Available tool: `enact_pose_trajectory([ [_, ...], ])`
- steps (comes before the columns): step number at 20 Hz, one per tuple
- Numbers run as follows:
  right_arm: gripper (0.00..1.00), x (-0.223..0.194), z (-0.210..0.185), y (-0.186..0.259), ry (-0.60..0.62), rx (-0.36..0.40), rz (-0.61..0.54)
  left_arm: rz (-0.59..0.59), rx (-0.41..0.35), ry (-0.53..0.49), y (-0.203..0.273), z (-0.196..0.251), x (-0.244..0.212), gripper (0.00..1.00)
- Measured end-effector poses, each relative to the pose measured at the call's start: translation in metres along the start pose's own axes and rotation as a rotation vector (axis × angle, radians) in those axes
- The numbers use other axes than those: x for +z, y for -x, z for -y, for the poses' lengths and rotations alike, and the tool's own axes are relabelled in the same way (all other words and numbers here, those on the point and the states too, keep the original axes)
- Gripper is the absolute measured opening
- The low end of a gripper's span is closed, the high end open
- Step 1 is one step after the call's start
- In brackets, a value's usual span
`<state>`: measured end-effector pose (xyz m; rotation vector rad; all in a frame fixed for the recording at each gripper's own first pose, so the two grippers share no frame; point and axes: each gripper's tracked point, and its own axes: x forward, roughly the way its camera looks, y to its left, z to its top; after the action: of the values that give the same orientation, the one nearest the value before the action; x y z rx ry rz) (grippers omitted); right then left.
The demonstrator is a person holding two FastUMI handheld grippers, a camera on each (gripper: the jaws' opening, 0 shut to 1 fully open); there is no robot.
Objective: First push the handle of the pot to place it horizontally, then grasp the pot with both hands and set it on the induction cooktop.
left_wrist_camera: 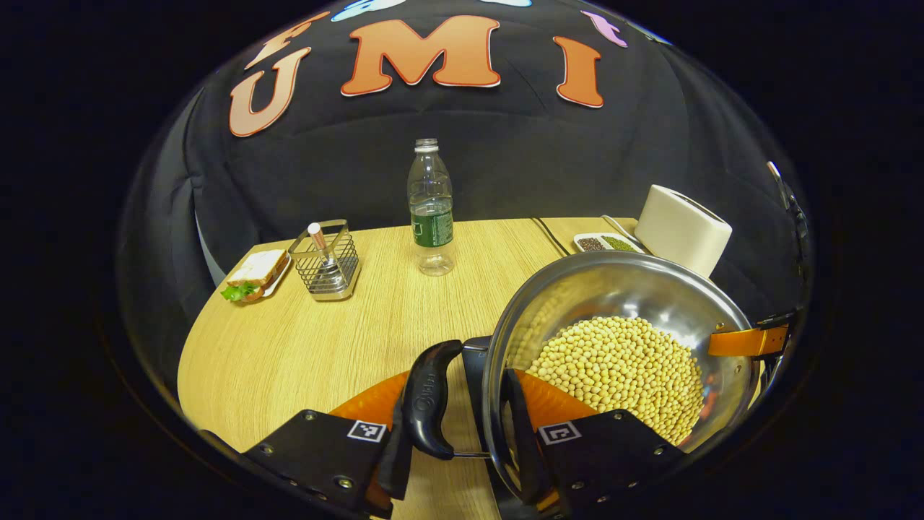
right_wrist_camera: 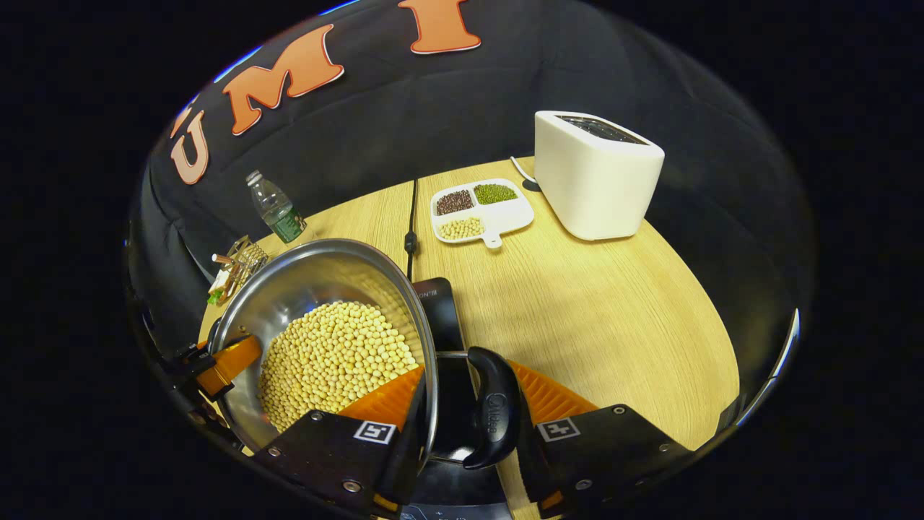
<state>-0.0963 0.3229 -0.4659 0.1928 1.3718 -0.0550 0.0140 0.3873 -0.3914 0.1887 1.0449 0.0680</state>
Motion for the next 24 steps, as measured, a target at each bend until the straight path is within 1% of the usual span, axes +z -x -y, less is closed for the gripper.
enact_pose_trajectory([
  [1, 0.58, 0.0, 0.001, -0.001, 0.007, -0.002, 0.005, 0.004, 0.003, -0.004, 0.002, 0.003, -0.004, 0.61],
  [2, 0.59, 0.001, 0.002, -0.002, 0.011, -0.005, 0.018, 0.001, 0.012, -0.028, 0.003, 0.004, -0.009, 0.64],
  [3, 0.62, 0.003, 0.002, -0.003, 0.018, -0.006, 0.026, 0.015, 0.021, -0.068, 0.002, 0.005, -0.012, 0.68],
  [4, 0.63, 0.003, 0.003, -0.004, 0.024, -0.005, 0.027, 0.018, 0.046, -0.115, -0.003, 0.001, -0.013, 0.76],
  [5, 0.66, 0.001, 0.002, -0.004, 0.023, 0.006, 0.015, 0.037, 0.063, -0.134, 0.003, 0.002, -0.01, 0.84],
  [6, 0.66, -0.001, 0.002, -0.002, 0.011, 0.014, 0.001, 0.047, 0.067, -0.128, 0.004, 0.003, -0.011, 0.92],
  [8, 0.68, 0.003, 0.004, -0.002, -0.007, 0.008, 0.021, 0.07, 0.066, -0.109, 0.01, 0.0, -0.006, 0.9],
  [9, 0.71, 0.007, 0.004, -0.002, -0.012, 0.005, 0.046, 0.089, 0.081, -0.106, 0.015, -0.006, 0.0, 0.88],
  [10, 0.69, 0.009, 0.005, 0.0, -0.013, 0.007, 0.057, 0.111, 0.088, -0.099, 0.021, -0.012, 0.008, 0.87],
  [11, 0.78, 0.015, 0.006, 0.004, -0.019, -0.003, 0.091, 0.132, 0.094, -0.09, 0.029, -0.014, 0.016, 0.87],
  [13, 0.82, 0.03, 0.009, 0.016, -0.008, -0.018, 0.158, 0.19, 0.102, -0.072, 0.049, -0.019, 0.036, 0.87],
  [15, 0.85, 0.046, 0.006, 0.034, 0.011, -0.021, 0.224, 0.27, 0.128, -0.073, 0.075, -0.028, 0.06, 0.87],
  [18, 0.88, 0.073, -0.004, 0.08, 0.057, -0.016, 0.35, 0.392, 0.143, -0.051, 0.123, -0.033, 0.098, 0.87],
  [20, 0.9, 0.093, -0.012, 0.115, 0.096, -0.01, 0.451, 0.501, 0.123, -0.013, 0.166, -0.028, 0.129, 0.86],
  [23, 0.91, 0.122, -0.024, 0.179, 0.138, 0.004, 0.607, 0.666, 0.134, 0.003, 0.231, -0.032, 0.171, 0.86],
  [24, 0.92, 0.131, -0.027, 0.2, 0.147, 0.017, 0.661, 0.709, 0.136, 0.01, 0.251, -0.03, 0.179, 0.86],
])
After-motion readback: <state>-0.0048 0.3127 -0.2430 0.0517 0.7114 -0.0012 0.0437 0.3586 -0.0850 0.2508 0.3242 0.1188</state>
